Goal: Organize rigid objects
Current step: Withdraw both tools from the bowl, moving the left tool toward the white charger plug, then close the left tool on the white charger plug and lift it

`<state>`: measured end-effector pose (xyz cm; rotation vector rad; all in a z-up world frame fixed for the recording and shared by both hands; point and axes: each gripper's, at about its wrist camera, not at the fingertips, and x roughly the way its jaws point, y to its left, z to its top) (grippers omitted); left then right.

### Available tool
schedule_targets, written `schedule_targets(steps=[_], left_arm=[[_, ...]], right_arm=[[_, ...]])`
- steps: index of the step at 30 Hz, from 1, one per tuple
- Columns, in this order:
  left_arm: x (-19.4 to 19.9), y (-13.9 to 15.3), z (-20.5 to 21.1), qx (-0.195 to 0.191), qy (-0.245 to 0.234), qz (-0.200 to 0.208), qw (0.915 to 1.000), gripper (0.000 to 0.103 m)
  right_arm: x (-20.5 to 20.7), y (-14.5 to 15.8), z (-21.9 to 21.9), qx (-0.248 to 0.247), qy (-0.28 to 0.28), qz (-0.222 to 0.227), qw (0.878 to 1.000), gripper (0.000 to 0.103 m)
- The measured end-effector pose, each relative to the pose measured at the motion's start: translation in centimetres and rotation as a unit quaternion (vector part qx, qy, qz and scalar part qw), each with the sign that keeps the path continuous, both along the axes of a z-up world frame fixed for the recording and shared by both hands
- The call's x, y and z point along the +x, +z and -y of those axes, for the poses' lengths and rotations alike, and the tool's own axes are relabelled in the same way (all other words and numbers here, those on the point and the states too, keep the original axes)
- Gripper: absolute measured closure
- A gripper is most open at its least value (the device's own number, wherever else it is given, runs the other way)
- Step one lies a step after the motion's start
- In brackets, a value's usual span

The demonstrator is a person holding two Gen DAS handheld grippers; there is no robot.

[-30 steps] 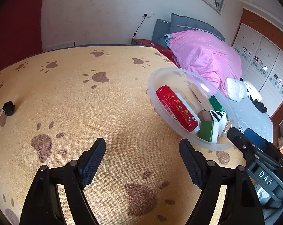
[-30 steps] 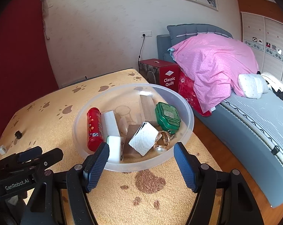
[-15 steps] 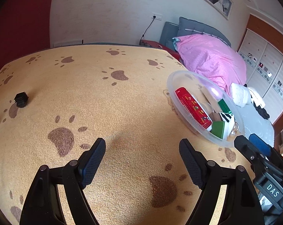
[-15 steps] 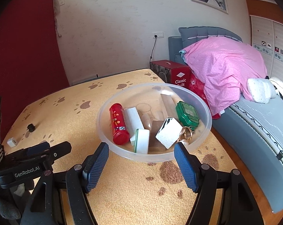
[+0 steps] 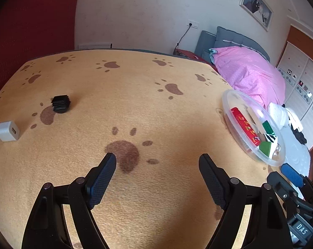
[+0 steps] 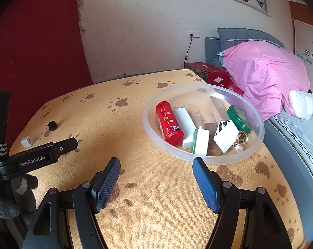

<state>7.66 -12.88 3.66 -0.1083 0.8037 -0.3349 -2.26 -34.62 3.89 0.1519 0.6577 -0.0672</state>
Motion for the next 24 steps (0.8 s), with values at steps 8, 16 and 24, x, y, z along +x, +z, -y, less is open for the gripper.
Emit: schedule_targets(steps=[8,16,24], left_arm=[[0.9,-0.4,-5.8,0.014,0.056,0.000,0.9983,0.019],[1.5,-0.3,-12.6,0.033,0.123,0.007,0.9918,0.018],[1.8,-0.4,-18.4,0.035,0.191,0.009,0.9810,0.017]], right_arm=[[0.5,-0.4,-1.9,0.015,0.030,-0.020,0.999,0.025],[1.1,-0.6,-3.7,0.024,0.053,-0.031,0.998,0.015],[1.5,-0.7,-5.1,0.026,0.071,-0.040,0.996,0.015]])
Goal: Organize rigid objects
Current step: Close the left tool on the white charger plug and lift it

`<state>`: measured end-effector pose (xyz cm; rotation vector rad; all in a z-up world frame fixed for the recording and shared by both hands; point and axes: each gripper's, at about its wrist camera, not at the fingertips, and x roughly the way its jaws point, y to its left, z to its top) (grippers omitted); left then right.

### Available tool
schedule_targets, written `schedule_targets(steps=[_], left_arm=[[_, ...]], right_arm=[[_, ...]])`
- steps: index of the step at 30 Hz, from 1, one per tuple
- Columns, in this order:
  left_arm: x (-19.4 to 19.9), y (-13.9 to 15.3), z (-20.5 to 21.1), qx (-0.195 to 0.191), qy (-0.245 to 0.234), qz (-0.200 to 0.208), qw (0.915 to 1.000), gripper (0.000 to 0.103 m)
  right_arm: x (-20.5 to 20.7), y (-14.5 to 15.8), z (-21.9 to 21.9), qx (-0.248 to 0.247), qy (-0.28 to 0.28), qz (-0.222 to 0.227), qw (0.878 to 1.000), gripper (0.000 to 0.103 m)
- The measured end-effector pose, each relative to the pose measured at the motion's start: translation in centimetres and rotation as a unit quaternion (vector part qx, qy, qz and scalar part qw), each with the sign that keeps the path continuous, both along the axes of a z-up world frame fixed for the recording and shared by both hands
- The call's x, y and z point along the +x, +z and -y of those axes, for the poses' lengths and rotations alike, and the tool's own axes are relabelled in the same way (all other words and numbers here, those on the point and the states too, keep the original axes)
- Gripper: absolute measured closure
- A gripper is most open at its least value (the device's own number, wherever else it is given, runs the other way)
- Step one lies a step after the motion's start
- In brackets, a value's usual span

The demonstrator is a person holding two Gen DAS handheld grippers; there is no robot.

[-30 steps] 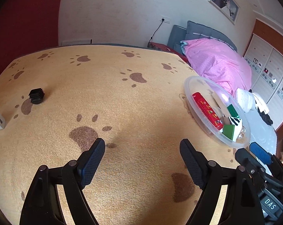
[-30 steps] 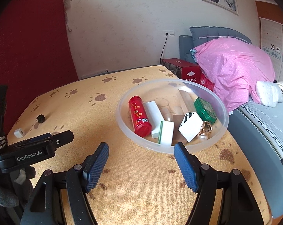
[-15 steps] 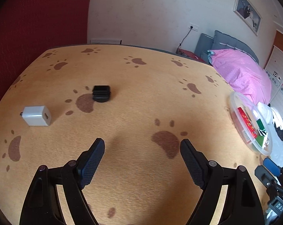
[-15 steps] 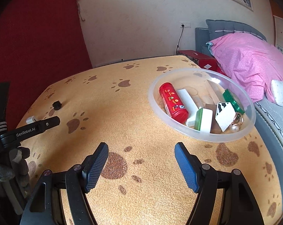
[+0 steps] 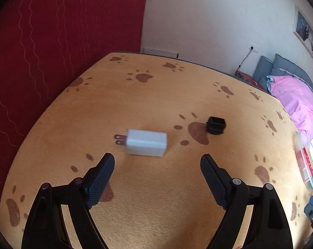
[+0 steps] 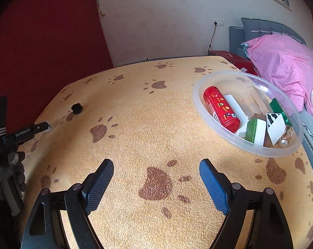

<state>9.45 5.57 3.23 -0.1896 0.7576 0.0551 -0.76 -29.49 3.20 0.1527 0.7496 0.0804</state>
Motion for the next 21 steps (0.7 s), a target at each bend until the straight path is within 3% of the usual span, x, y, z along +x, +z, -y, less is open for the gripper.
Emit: schedule_targets(steps=[6,15,21], left_arm=[[1.1,0.3,-1.5,0.012,0.016,0.008,0.9998,0.017],[3.2,-0.3,-1.2,0.038,-0.001,0.004,0.9993,0.017],[4.1,-1.1,-1.4,0.015,-0.017,-0.017,0.9996,0.024]], right_arm=[[0.4,-0.1,-1.0,-0.006,0.012,-0.004,1.000,0.015],[0.9,-0.1,-2.4,-0.020,0.028,-0.011,0.999,0.015],[1.9,-0.3,-3.9,-0.024,0.044,-0.026,0.998,0.015]])
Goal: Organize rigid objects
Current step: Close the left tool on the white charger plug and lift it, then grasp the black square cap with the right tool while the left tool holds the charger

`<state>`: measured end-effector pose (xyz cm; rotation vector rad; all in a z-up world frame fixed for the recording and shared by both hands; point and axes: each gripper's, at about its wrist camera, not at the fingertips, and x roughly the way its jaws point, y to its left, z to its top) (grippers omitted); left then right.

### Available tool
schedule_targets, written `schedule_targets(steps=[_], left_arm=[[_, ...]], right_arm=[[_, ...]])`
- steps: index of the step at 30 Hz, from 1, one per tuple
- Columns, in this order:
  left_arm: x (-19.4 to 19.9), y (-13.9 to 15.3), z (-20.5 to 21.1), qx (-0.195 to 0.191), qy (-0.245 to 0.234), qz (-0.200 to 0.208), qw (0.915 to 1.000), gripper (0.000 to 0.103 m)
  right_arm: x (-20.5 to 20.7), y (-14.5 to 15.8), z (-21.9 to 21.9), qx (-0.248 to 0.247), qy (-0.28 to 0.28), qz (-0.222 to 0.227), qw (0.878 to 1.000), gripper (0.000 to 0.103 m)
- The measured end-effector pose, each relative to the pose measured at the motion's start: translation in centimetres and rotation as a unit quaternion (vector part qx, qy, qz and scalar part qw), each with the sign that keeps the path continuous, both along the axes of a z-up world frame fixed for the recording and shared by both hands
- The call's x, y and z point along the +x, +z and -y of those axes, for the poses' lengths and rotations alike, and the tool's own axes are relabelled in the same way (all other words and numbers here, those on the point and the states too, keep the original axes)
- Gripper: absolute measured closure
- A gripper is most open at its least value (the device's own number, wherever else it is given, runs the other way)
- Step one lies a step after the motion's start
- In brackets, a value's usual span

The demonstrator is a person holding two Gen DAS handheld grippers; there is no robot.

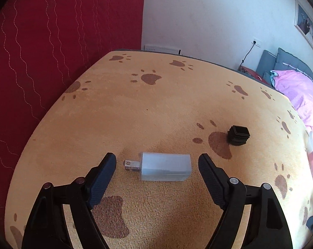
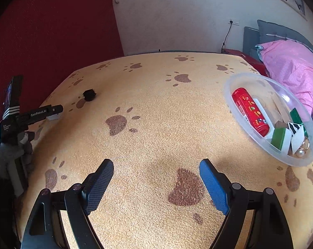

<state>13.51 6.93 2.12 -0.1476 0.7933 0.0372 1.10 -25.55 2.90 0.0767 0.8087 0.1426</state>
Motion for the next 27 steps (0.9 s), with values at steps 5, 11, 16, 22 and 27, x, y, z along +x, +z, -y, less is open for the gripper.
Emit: schedule_targets(steps=[5,11,16,22,27], left_arm=[[0.1,-0.3,-0.5,-0.022,-0.001,-0.005,0.9997,0.042],[-0.5,-0.2,-0.9,-0.042,-0.004,0.009,0.9991,0.042],[-1.6,0.4,-0.6,-0.031,-0.002,0.030,0.9991,0.042],[-2.5,0.8,-0.5,-0.023,0.006,0.044,0.9987,0.042],[-2.6,0.7,-0.9,-0.027,0.017,0.044,0.9985,0.042]], right_arm=[[0.9,0.2,-2.1,-0.007,0.018,-0.003,1.000,0.015],[2.6,0.3,-4.9,-0.019,0.038,-0.004,0.999,0.015],[4.9,0.3,-6.5,-0.008,0.045,-0.010,0.999,0.015],[8.6,-0.3,-8.3,0.007,0.051,-0.022,0.998,0.018],[10.8,-0.3,-9.7,0.011,0.060,-0.020,0.998,0.026]])
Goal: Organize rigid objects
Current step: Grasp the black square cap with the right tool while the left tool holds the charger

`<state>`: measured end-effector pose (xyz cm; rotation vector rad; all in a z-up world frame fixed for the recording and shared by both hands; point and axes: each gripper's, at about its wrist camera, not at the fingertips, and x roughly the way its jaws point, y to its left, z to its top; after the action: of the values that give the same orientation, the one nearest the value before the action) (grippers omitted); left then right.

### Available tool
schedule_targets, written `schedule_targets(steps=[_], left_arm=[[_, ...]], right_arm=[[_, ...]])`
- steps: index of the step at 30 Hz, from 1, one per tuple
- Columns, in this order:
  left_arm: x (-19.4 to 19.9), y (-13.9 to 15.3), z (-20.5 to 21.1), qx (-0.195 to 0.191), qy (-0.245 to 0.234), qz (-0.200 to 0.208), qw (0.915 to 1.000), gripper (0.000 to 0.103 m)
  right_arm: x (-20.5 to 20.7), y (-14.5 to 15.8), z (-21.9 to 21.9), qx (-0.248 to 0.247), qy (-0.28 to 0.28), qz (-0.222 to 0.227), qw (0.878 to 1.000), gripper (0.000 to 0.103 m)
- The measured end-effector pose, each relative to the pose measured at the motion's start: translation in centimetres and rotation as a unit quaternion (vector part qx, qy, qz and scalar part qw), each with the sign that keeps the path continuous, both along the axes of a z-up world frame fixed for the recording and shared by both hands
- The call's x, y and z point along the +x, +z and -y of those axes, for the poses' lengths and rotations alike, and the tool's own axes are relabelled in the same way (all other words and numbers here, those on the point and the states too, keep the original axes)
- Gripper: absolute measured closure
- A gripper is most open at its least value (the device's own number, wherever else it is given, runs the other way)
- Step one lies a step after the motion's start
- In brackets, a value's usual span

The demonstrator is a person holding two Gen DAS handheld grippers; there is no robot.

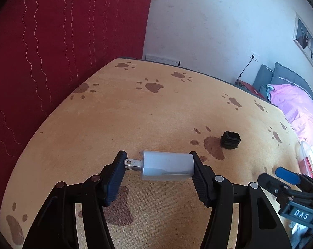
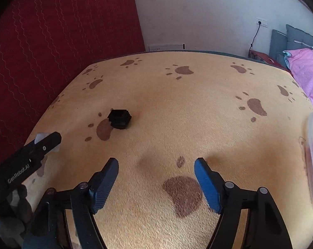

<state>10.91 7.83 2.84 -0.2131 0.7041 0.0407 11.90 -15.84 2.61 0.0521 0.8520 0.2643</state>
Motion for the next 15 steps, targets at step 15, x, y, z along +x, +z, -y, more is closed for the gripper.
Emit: schedule_targets(steps=[15], left_arm=[[0.1,-0.6,-1.0,-0.022,0.017,-0.013,0.9995,0.042]], right_arm=[[3.8,0.3,-4.4,0.016,0.022,-0.003,1.000,0.046]])
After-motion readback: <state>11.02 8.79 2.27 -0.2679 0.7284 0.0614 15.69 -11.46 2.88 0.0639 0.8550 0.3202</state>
